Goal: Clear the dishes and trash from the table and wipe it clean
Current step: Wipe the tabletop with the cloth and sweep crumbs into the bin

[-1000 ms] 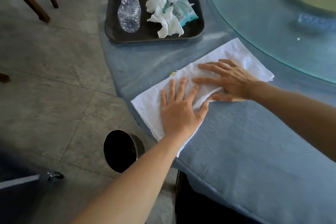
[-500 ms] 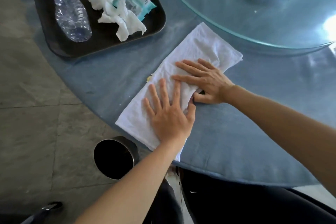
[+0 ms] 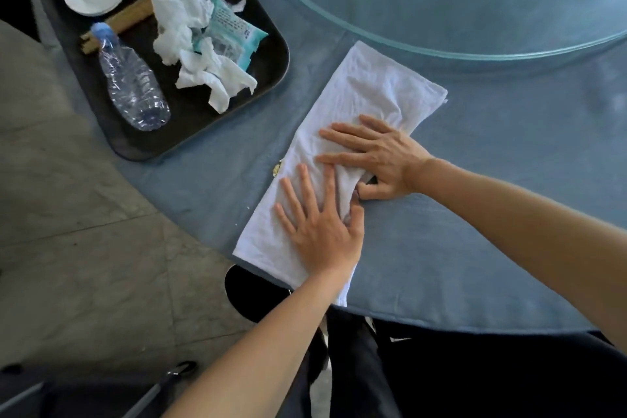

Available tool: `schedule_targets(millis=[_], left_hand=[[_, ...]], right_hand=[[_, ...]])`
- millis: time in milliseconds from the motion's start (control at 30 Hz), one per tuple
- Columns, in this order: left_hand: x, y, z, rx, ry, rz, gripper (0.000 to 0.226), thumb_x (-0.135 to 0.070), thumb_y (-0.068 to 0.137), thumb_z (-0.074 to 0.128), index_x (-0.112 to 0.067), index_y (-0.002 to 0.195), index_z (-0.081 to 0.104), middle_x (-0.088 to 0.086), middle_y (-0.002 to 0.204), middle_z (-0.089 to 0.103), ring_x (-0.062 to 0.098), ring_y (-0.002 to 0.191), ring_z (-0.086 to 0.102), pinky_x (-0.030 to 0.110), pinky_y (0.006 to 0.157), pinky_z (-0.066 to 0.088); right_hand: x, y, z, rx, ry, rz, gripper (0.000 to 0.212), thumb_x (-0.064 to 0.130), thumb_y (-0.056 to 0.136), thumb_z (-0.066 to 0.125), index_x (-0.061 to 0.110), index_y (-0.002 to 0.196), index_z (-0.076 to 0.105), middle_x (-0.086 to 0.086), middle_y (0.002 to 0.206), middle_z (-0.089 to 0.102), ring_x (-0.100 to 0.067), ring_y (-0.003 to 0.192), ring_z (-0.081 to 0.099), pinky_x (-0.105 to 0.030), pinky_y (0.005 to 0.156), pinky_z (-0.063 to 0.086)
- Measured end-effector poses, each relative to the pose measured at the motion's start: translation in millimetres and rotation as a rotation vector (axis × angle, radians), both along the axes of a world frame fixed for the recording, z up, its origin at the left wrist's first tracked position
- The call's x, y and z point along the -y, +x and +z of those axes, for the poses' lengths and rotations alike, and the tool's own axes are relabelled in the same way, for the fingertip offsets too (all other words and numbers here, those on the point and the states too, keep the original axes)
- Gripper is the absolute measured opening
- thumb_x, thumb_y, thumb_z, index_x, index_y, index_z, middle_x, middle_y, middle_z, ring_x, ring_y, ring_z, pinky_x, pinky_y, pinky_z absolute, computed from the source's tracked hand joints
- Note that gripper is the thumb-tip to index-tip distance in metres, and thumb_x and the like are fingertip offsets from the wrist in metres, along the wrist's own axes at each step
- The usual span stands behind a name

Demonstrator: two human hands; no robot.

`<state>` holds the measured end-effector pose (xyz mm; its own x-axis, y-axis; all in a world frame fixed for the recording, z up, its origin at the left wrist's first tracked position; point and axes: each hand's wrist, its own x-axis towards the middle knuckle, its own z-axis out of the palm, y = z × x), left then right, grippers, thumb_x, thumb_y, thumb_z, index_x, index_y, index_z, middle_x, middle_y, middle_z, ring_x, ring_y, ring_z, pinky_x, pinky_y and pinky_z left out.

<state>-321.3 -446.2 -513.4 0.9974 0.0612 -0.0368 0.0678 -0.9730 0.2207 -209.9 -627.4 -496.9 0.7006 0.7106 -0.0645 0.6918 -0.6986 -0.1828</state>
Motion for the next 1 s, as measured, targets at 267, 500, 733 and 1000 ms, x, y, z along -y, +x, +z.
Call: schedule_targets(millis=[267, 500, 733, 1000], left_hand=[[1, -4, 8, -0.091, 0.013, -0.036, 0.072, -0.059, 0.097, 0.031, -0.034, 0.163, 0.014, 0.004, 0.172, 0.009, 0.033, 0.158, 0.004, 0.06, 0.124, 0.009], [12, -25, 31, -0.298, -0.093, -0.132, 0.077, -0.055, 0.095, 0.036, -0.035, 0.163, 0.005, 0.004, 0.172, -0.004, 0.031, 0.158, -0.009, 0.058, 0.125, 0.003], [-15, 1, 79, -0.522, -0.259, -0.288, 0.056, -0.049, 0.095, 0.047, -0.03, 0.148, 0.045, 0.01, 0.168, 0.015, 0.033, 0.155, 0.009, 0.049, 0.117, 0.026], [-26, 87, 107, -0.423, -0.35, -0.174, 0.035, -0.026, 0.096, 0.054, -0.006, 0.124, 0.054, 0.015, 0.133, 0.052, 0.034, 0.124, 0.05, 0.04, 0.098, 0.035]], right_hand=[[-5, -19, 17, -0.066, 0.032, -0.118, 0.071, 0.054, 0.09, 0.043, 0.04, 0.16, 0.036, 0.001, 0.172, 0.023, -0.025, 0.159, 0.023, -0.053, 0.127, 0.015], [3, -71, 20, -0.147, 0.069, -0.335, 0.068, 0.043, 0.093, 0.041, 0.035, 0.16, 0.036, 0.001, 0.172, 0.023, -0.025, 0.16, 0.017, -0.056, 0.128, 0.013], [-37, -119, 48, -0.272, 0.333, -1.083, 0.052, 0.011, 0.095, 0.057, 0.027, 0.145, 0.06, -0.007, 0.166, 0.032, -0.031, 0.148, 0.035, -0.051, 0.119, 0.034], [-100, -126, 71, -0.707, 1.243, -1.885, 0.079, 0.029, 0.09, 0.08, 0.017, 0.152, 0.032, -0.004, 0.128, 0.054, -0.013, 0.102, 0.066, -0.019, 0.066, 0.057]])
